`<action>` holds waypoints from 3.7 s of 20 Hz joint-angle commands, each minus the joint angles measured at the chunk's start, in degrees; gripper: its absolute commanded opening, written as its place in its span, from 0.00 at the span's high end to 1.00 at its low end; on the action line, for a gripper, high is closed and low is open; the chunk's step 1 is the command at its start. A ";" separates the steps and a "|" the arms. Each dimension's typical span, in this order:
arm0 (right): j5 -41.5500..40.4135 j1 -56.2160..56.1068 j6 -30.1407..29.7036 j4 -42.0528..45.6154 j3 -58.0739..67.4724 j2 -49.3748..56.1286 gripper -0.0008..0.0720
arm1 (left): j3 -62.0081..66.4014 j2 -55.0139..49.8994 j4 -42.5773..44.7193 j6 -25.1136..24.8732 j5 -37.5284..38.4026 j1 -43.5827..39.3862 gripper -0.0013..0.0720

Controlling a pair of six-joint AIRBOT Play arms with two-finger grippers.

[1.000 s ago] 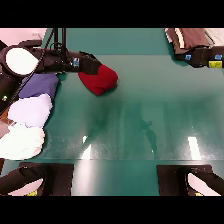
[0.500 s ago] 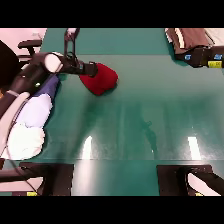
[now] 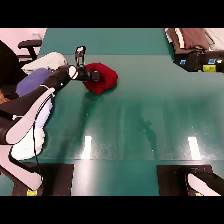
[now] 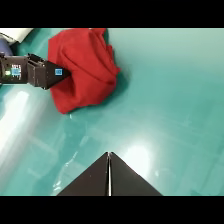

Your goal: Fold the shirts.

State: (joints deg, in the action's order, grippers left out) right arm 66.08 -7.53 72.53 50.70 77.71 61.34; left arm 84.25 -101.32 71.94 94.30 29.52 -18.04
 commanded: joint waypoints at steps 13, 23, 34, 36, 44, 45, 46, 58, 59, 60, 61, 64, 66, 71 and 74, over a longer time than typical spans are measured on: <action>-4.24 4.50 0.04 0.31 9.51 -7.98 0.97 | 8.09 37.73 4.98 -11.13 5.77 -1.60 0.95; 5.73 6.16 6.27 0.26 25.22 -2.27 0.97 | 3.26 28.85 3.30 -11.69 21.00 -22.08 0.21; 5.77 6.19 6.60 0.24 13.64 -7.80 0.97 | -10.08 27.15 -0.52 -11.87 34.97 12.48 0.30; 4.15 6.19 6.60 0.24 10.01 -9.38 0.97 | -18.60 27.06 -4.37 -12.33 33.00 15.54 0.30; 4.39 6.16 6.64 -0.11 6.71 -9.42 0.97 | -35.34 26.25 -10.97 -12.44 21.38 16.02 0.30; 4.37 6.16 6.64 -0.13 6.71 -9.42 0.97 | -35.50 25.83 -12.17 -13.46 21.68 15.47 0.30; 4.42 6.16 6.67 -0.15 6.71 -9.20 0.97 | -35.50 25.27 -13.09 -14.86 21.99 14.45 0.30; 23.80 17.40 7.52 16.48 -14.97 -13.94 0.68 | -18.91 27.58 -12.57 -15.54 22.40 11.06 0.95; 23.15 19.10 7.52 16.41 -22.38 -15.19 0.32 | -17.51 28.09 -12.59 -15.61 22.40 11.06 0.95; 21.99 19.80 7.52 15.96 -29.38 -15.78 0.29 | -16.37 28.28 -12.61 -15.78 22.45 11.06 0.95; 20.31 19.43 6.91 14.40 -36.06 -15.87 0.29 | -15.69 28.28 -12.68 -15.78 22.32 11.06 0.95; 10.23 12.98 4.07 6.58 -52.04 -15.85 0.29 | -15.74 28.24 -12.57 -15.78 22.03 11.06 0.95; 3.96 6.34 4.22 4.28 -56.74 -15.52 0.30 | -15.74 28.24 -12.57 -15.78 21.94 11.06 0.95; -3.98 -7.28 4.55 1.66 -54.38 -4.33 0.45 | -15.74 28.24 -12.59 -15.74 22.03 11.06 0.95; -3.74 -9.55 4.55 3.82 -47.19 0.33 0.96 | -15.45 29.35 -12.17 -15.72 22.05 11.08 0.95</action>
State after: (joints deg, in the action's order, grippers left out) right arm 64.53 -13.50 77.19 53.58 26.46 57.32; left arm 68.53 -72.75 59.46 78.59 51.62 -6.96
